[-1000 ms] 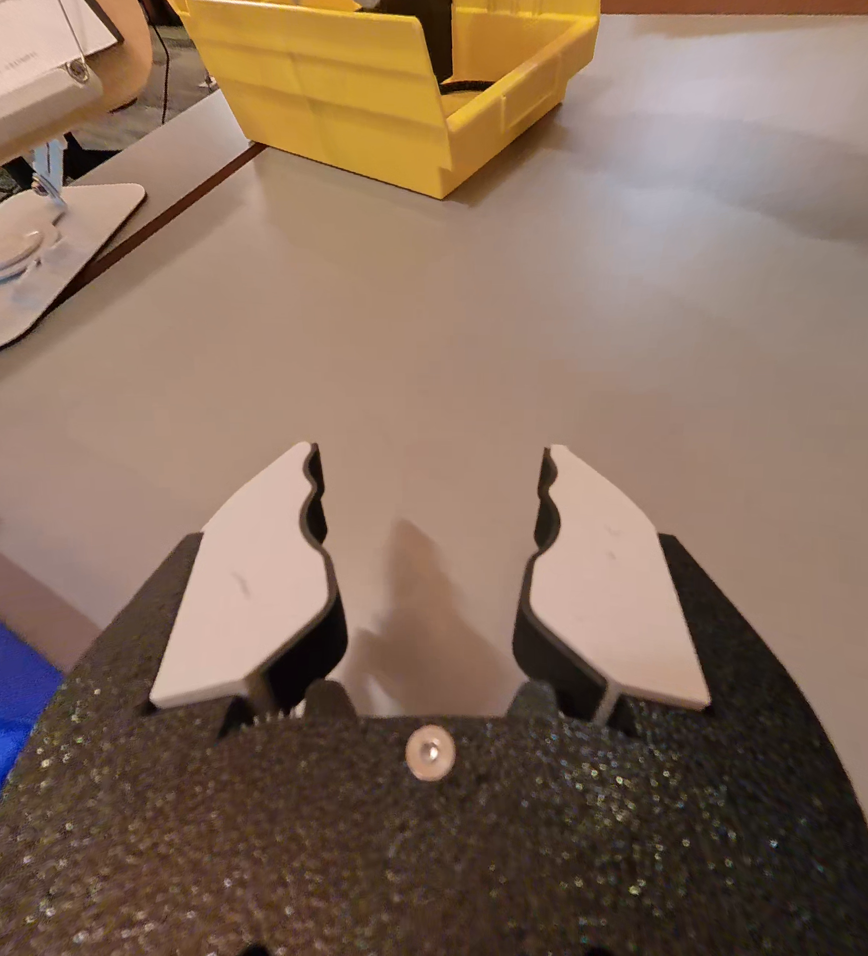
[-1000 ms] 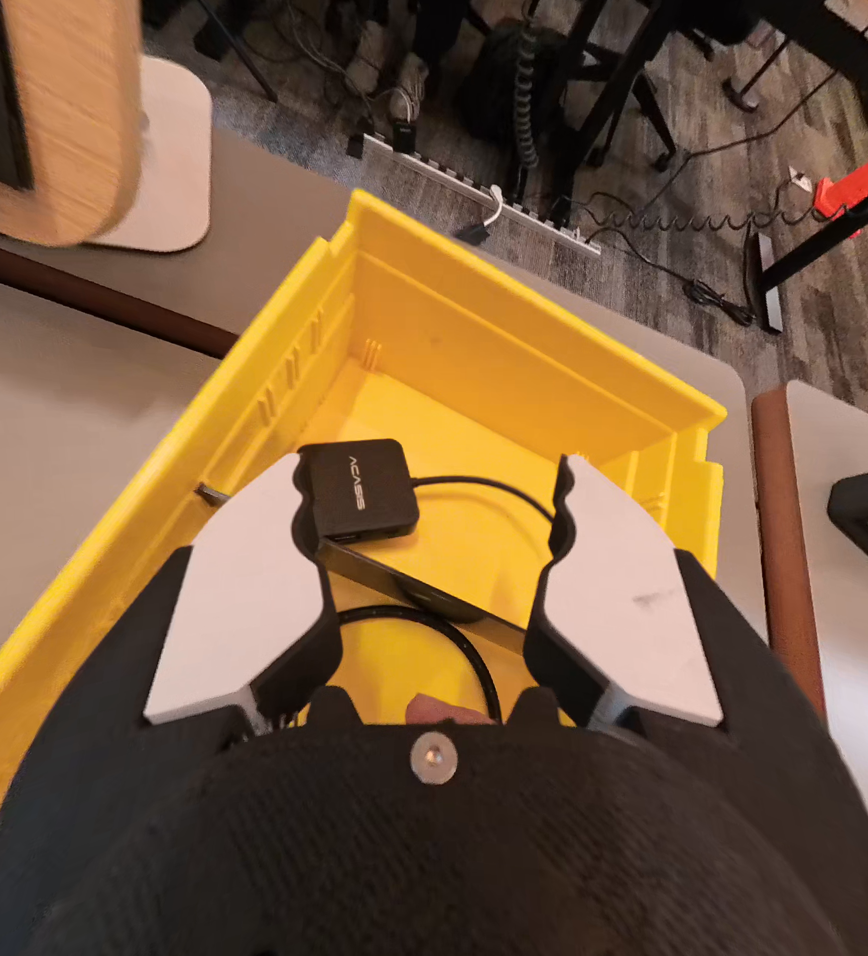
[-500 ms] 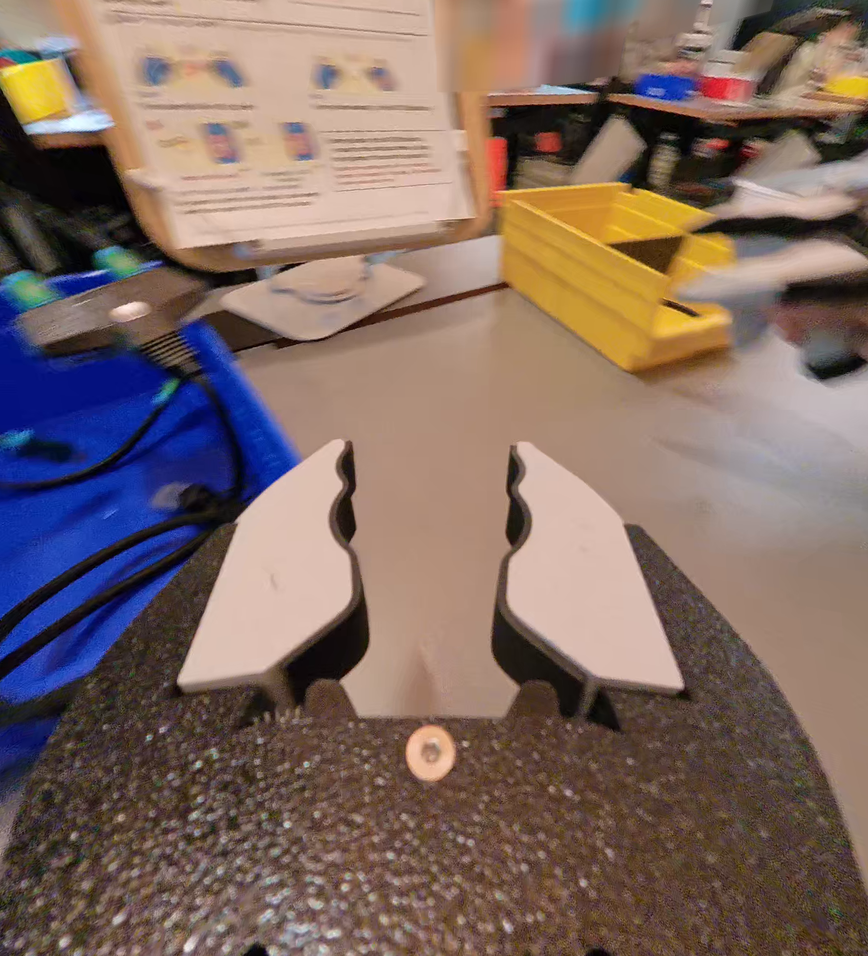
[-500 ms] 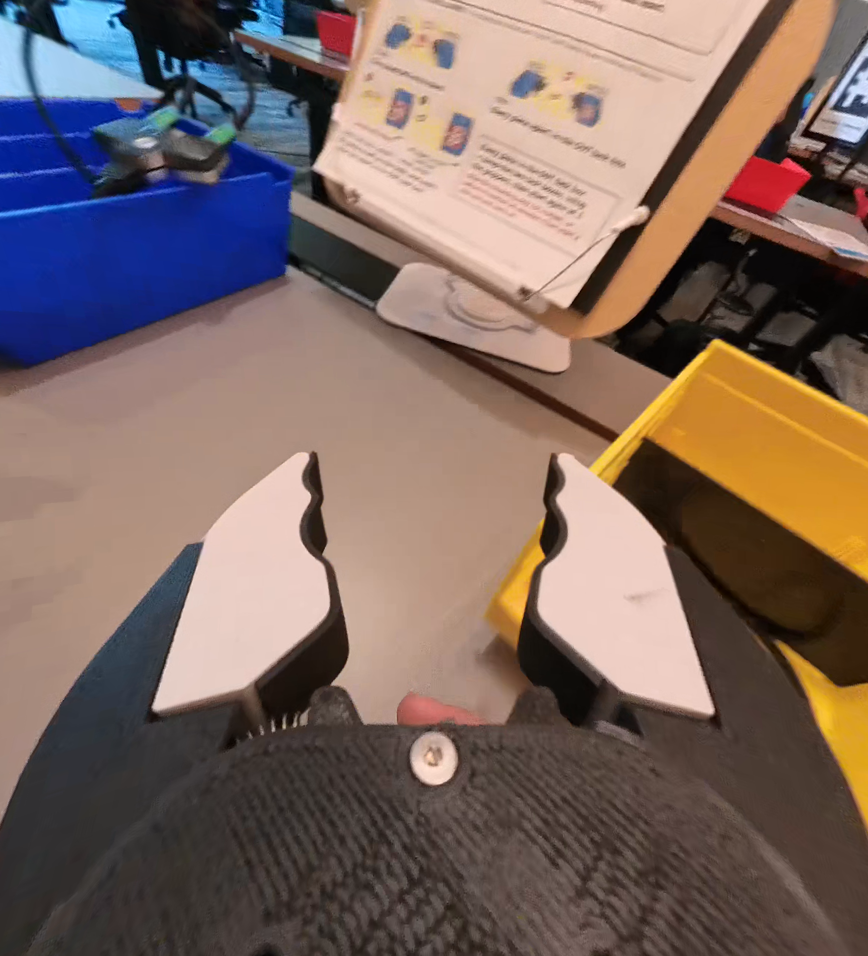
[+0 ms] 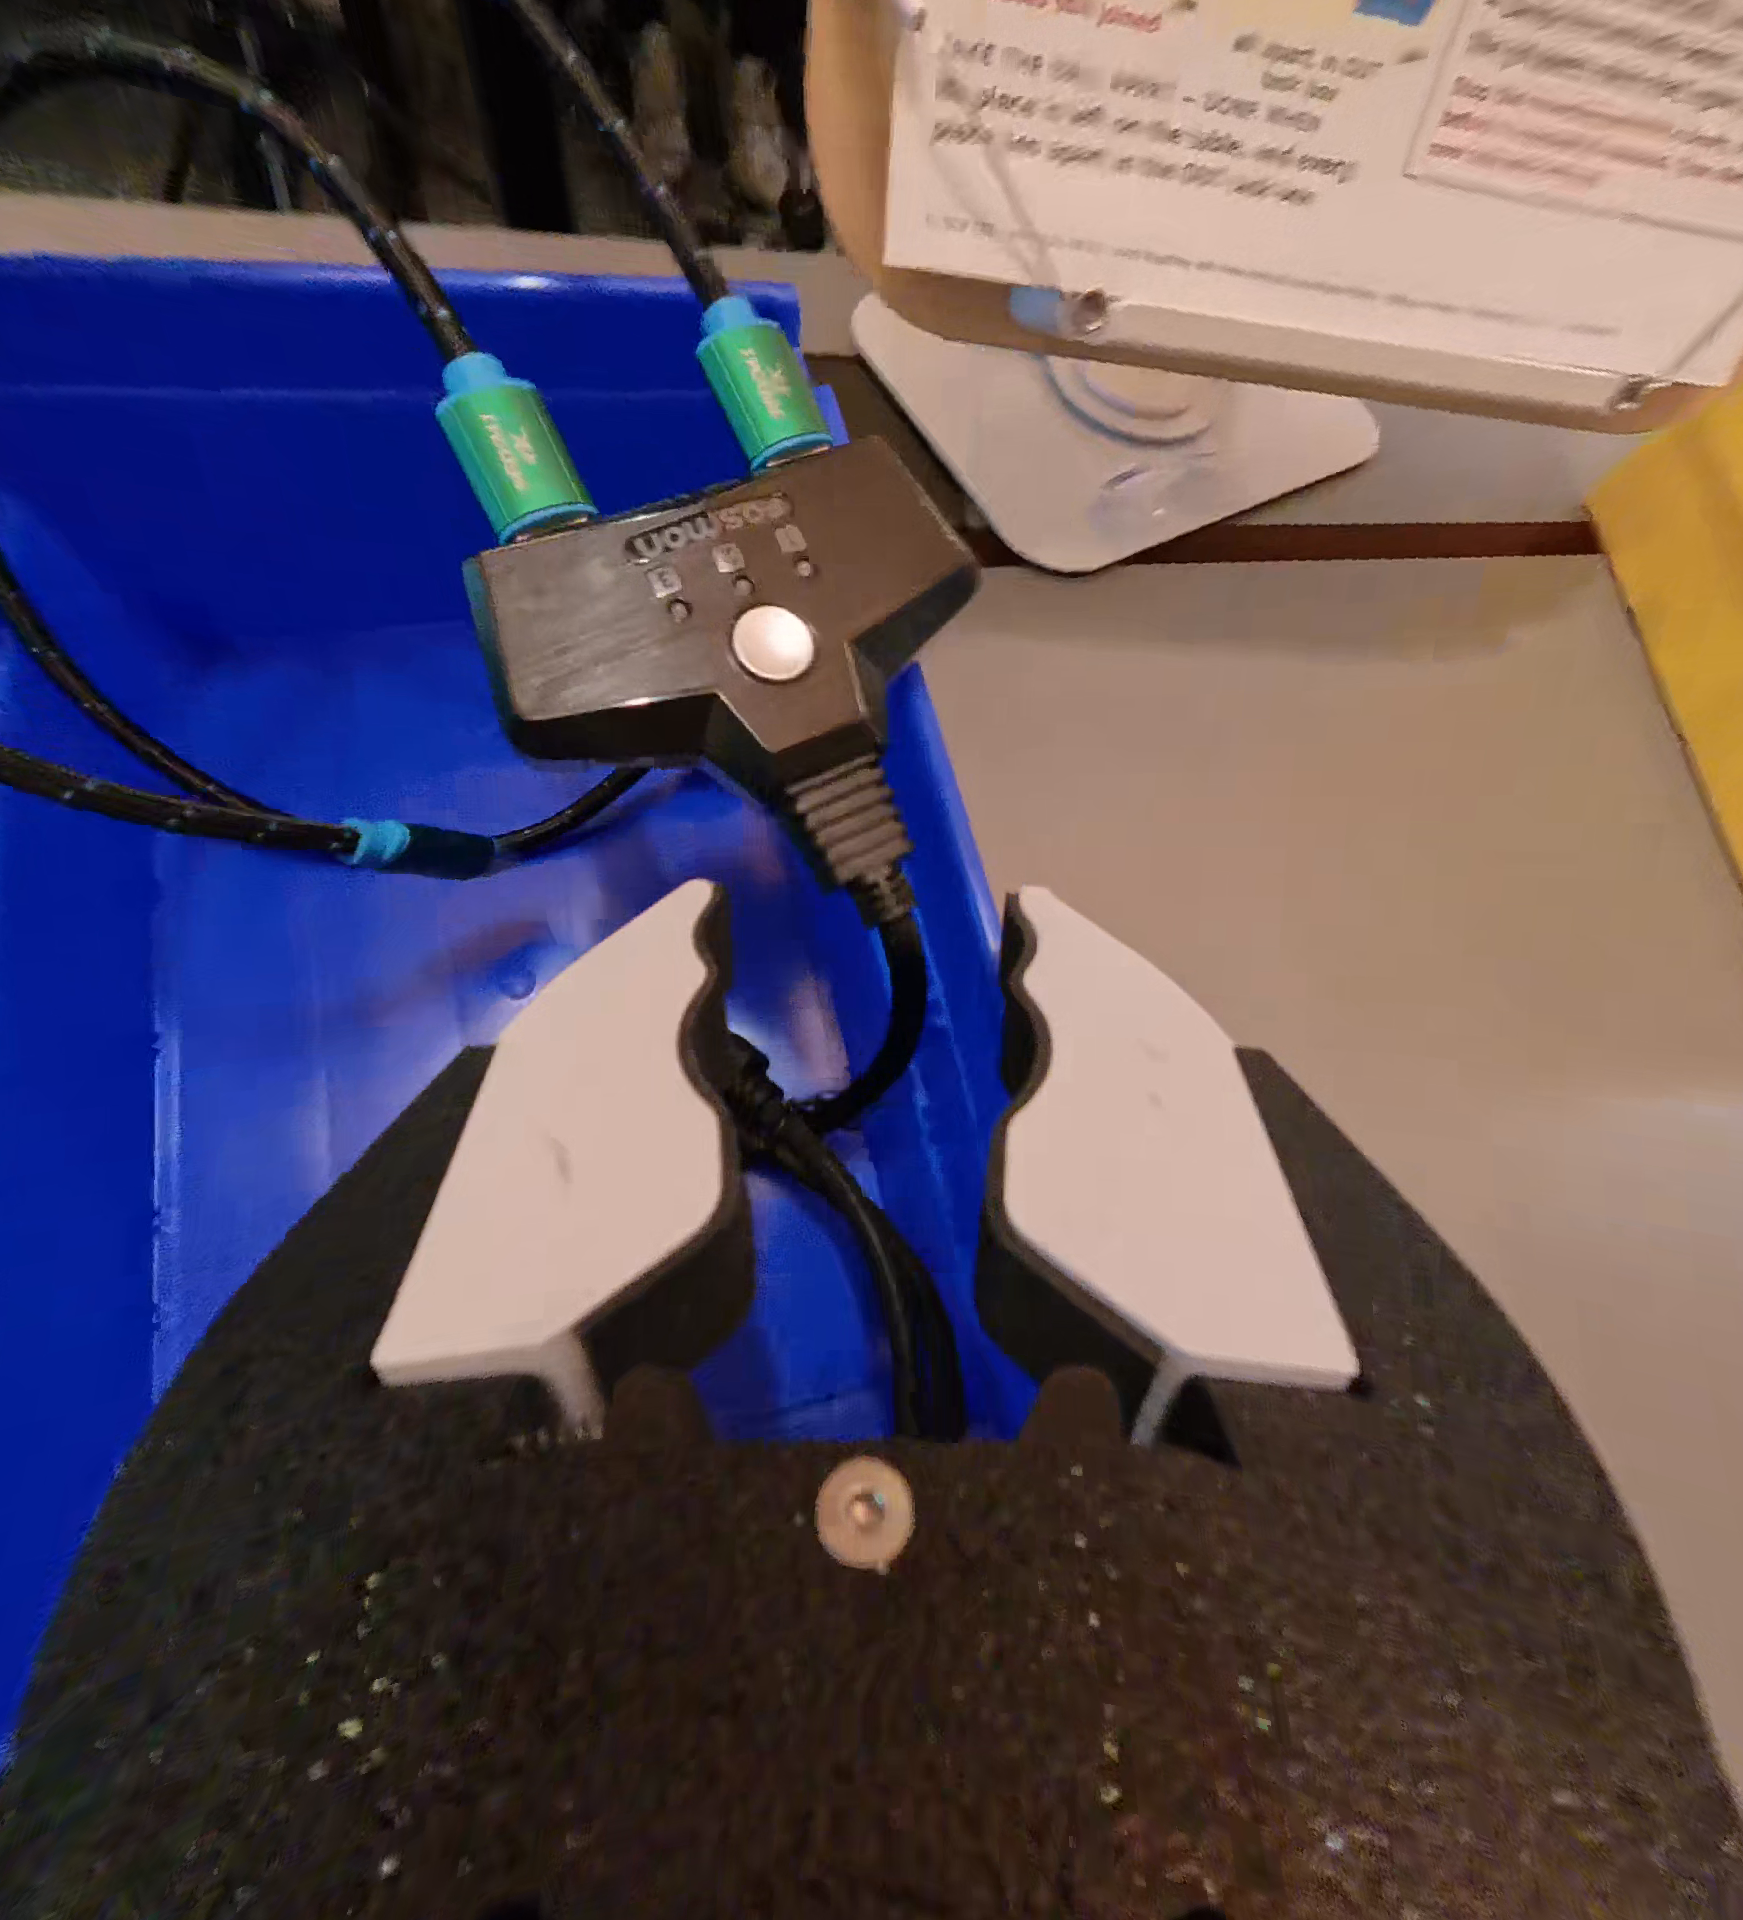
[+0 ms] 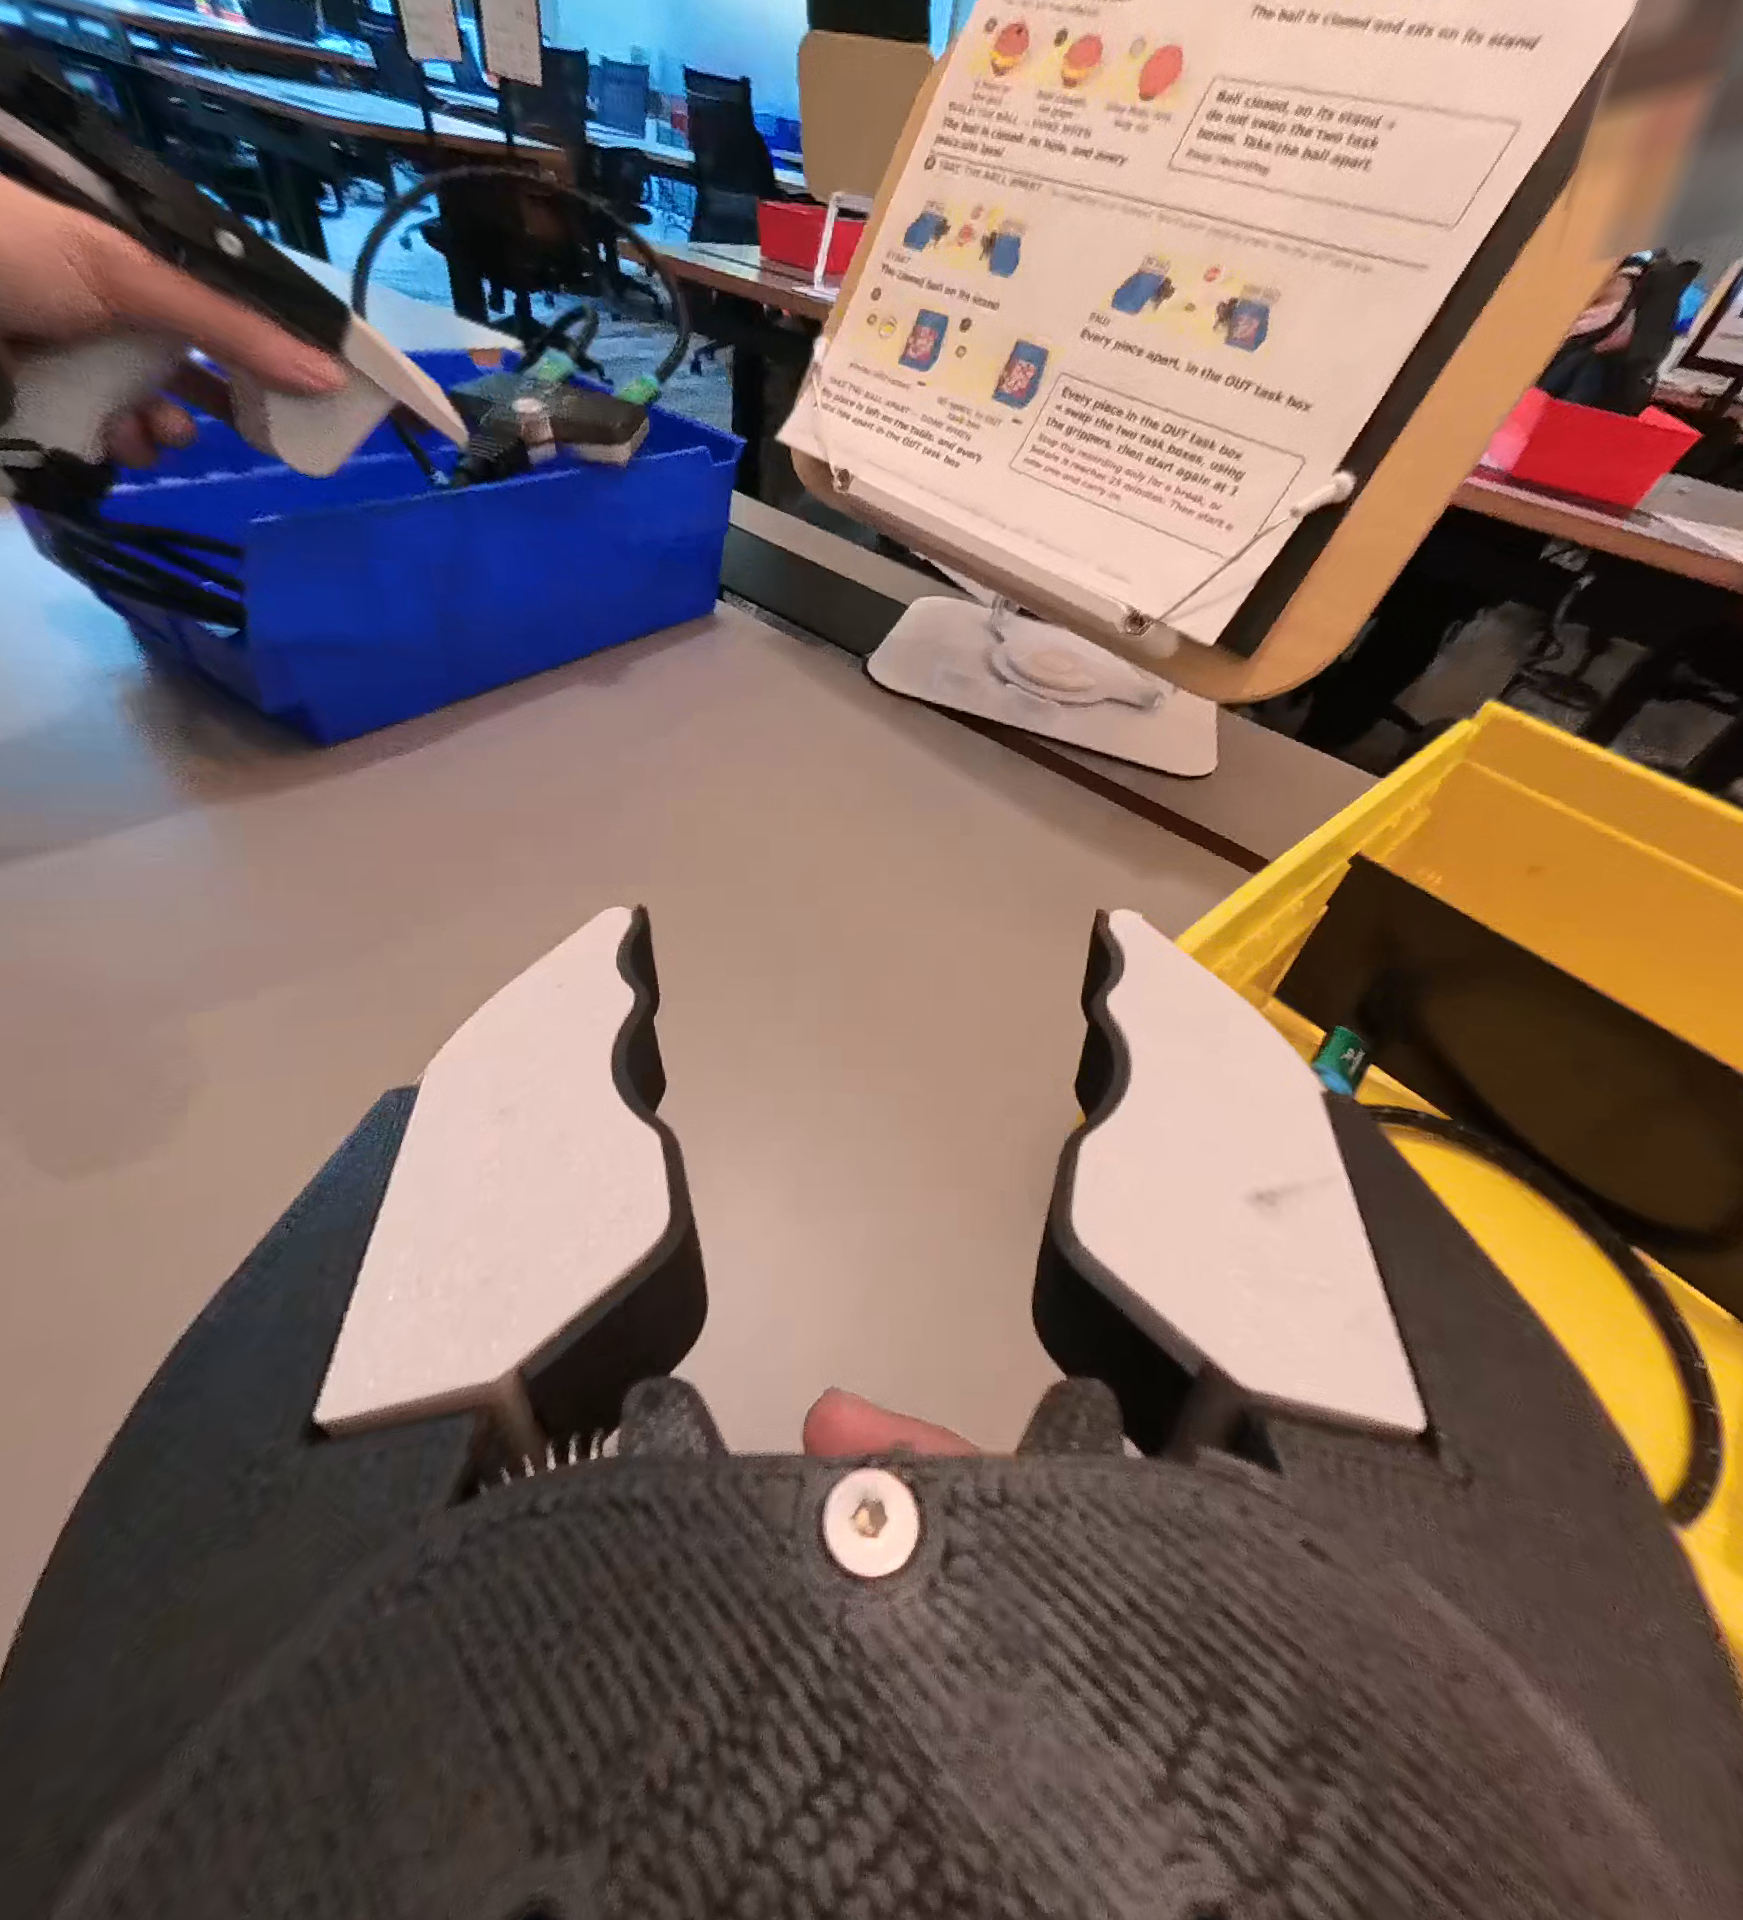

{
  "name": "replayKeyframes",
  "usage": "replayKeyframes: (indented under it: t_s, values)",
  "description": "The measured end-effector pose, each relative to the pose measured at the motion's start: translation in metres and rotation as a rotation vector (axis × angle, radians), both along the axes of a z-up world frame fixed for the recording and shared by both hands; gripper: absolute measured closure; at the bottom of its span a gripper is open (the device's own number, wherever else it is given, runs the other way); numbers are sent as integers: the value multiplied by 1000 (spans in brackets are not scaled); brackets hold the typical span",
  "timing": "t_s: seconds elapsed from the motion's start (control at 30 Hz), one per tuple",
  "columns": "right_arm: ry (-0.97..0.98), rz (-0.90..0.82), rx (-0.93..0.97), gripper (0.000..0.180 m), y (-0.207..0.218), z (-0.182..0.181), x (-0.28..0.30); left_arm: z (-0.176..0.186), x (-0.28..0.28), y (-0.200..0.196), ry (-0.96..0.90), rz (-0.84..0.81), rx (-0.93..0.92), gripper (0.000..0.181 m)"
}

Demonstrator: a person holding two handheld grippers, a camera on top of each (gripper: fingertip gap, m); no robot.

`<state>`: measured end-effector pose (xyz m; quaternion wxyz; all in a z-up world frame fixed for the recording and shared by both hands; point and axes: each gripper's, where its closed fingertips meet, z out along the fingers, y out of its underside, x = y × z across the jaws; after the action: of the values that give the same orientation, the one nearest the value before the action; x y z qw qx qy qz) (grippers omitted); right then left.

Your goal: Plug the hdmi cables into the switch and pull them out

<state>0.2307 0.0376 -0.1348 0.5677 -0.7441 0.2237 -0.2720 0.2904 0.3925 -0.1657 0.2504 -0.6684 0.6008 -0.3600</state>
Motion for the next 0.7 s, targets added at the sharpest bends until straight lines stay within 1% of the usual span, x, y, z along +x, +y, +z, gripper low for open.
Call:
replayKeyframes:
  t_s: [0.1, 0.17, 0.23, 0.27, 0.37, 0.5, 0.6, 0.7]
  values:
    - [-34, -4, -6, 101, 1, 9, 0, -10, 14, 3, 57, 33, 2, 135]
    - [-26, 21, -8, 102, 7, 11, -5, -19, 20, 5, 88, 41, 23, 144]
    - [-14, 96, -26, 101, 16, 6, -18, -19, 25, 7, 76, 50, 51, 146]
    - [-28, 113, -49, 101, 17, 3, -23, -20, 26, 5, 71, 47, 56, 153]
    - [-41, 110, -100, 101, 13, -3, -28, -21, 28, 6, 56, 79, 78, 154]
    - [-36, 127, -60, 102, 10, 4, -33, -19, 26, 7, 6, 60, 164, 155]
    - [-28, 127, -40, 102, 5, 8, -33, -11, 18, 9, -42, 61, 213, 157]
    - [-32, 110, -32, 103, -2, 11, -30, 20, 8, 11, -147, 56, 308, 158]
